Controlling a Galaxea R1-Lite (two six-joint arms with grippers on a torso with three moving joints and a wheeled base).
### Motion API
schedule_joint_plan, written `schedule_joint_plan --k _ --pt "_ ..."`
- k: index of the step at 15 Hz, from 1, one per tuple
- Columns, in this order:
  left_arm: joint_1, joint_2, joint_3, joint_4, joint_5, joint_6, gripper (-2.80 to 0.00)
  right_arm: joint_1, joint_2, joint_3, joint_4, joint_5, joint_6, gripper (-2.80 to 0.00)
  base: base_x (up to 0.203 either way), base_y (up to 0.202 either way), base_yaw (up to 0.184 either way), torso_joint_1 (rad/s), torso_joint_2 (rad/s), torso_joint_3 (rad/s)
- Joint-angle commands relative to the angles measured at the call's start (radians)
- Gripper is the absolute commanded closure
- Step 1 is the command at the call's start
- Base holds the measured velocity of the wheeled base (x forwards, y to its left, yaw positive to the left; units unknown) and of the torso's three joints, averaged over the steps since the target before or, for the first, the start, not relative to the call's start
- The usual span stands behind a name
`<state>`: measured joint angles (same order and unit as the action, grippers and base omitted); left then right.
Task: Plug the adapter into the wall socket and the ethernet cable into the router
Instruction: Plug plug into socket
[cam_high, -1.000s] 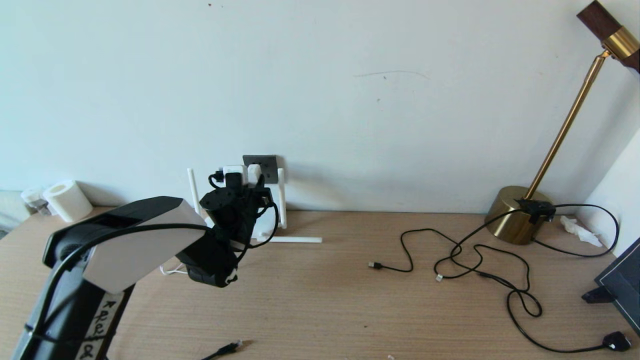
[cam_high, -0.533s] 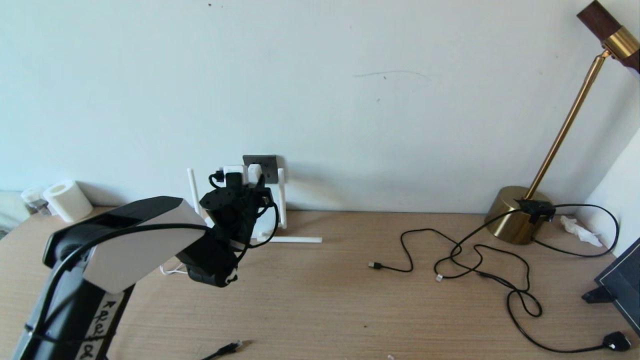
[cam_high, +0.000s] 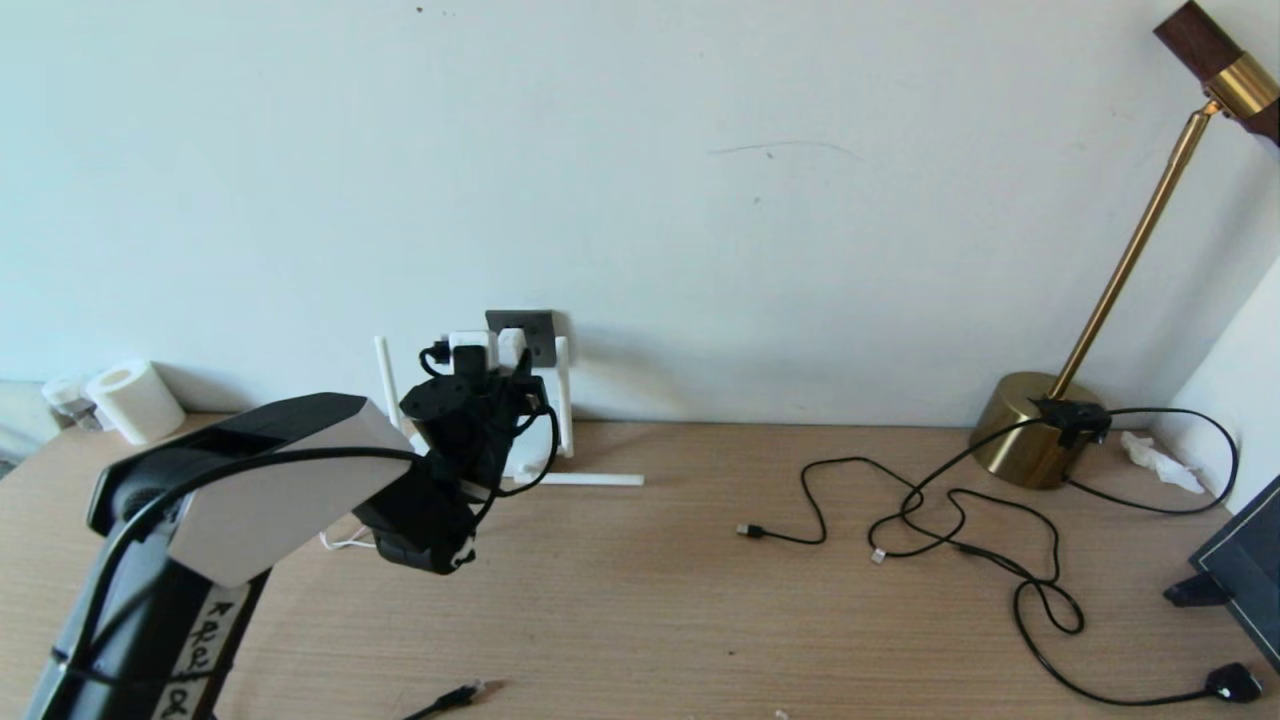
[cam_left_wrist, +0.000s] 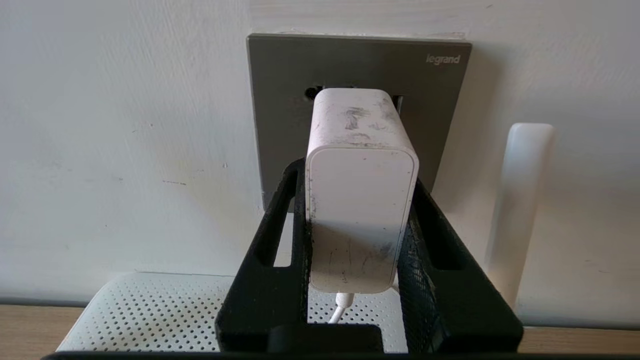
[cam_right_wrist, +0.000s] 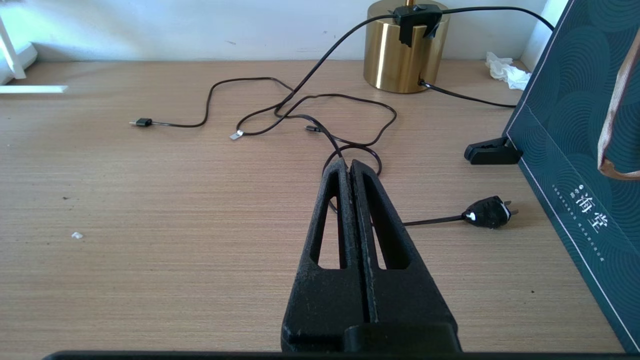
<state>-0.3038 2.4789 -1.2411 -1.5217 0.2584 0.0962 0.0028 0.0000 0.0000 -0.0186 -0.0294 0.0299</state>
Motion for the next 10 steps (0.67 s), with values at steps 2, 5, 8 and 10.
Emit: schedule_joint_plan --k 2,5,8,10 --pt "0.0 0.002 0.0 -0.008 -0.007 0.004 0.0 0.0 0.001 0.0 -0.001 0.0 0.001 0.0 0.0 0.0 0.0 0.0 0.0 0.0" --pt "-0.001 0.002 0.0 -0.008 -0.007 0.008 0.0 0.0 0.0 0.0 -0.001 0.0 0.001 0.0 0.0 0.0 0.0 0.0 0.0 0.0" --pt "0.0 0.002 0.0 -0.008 -0.001 0.01 0.0 0.0 0.0 0.0 -0.001 0.0 0.0 0.0 0.0 0.0 0.0 0.0 0.0 0.0" --pt "0.0 0.002 0.0 -0.008 0.002 0.008 0.0 0.0 0.002 0.0 0.0 -0.001 0.001 0.0 0.0 0.0 0.0 0.0 0.0 0.0"
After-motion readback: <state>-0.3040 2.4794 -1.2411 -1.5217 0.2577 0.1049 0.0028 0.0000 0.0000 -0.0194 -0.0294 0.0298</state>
